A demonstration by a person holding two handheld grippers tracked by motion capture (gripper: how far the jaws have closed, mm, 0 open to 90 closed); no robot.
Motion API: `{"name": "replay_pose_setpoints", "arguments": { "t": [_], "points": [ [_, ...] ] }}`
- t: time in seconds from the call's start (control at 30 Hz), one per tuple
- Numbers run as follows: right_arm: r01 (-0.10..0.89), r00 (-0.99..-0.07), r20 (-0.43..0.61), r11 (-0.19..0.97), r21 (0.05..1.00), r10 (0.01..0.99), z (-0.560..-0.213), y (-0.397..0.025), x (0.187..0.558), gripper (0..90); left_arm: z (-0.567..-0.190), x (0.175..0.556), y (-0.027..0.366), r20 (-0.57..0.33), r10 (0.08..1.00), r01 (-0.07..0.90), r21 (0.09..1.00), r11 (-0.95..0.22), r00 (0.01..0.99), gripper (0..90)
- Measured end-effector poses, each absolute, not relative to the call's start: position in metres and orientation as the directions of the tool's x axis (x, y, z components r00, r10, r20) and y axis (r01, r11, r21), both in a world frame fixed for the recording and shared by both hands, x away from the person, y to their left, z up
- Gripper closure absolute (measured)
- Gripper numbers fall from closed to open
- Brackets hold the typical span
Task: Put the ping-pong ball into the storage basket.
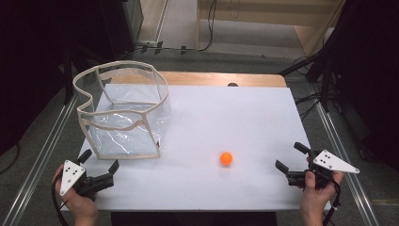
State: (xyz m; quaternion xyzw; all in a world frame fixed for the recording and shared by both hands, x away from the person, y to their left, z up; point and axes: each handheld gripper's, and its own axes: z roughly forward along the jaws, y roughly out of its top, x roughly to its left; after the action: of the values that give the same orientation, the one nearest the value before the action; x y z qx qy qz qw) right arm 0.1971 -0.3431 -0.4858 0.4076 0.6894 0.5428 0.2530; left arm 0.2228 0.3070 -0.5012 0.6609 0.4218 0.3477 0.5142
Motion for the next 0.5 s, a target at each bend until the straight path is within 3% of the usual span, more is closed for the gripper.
{"name": "replay_pose_setpoints", "arguments": {
  "t": [0.5],
  "points": [
    [0.328,-0.656,0.08,0.188,0.926,0.75,-0.463,-0.319,0.211,0.0,-0.501,0.223,0.308,0.024,0.915,0.199,0.973,-0.114,0.404,0.0]
  ]
}}
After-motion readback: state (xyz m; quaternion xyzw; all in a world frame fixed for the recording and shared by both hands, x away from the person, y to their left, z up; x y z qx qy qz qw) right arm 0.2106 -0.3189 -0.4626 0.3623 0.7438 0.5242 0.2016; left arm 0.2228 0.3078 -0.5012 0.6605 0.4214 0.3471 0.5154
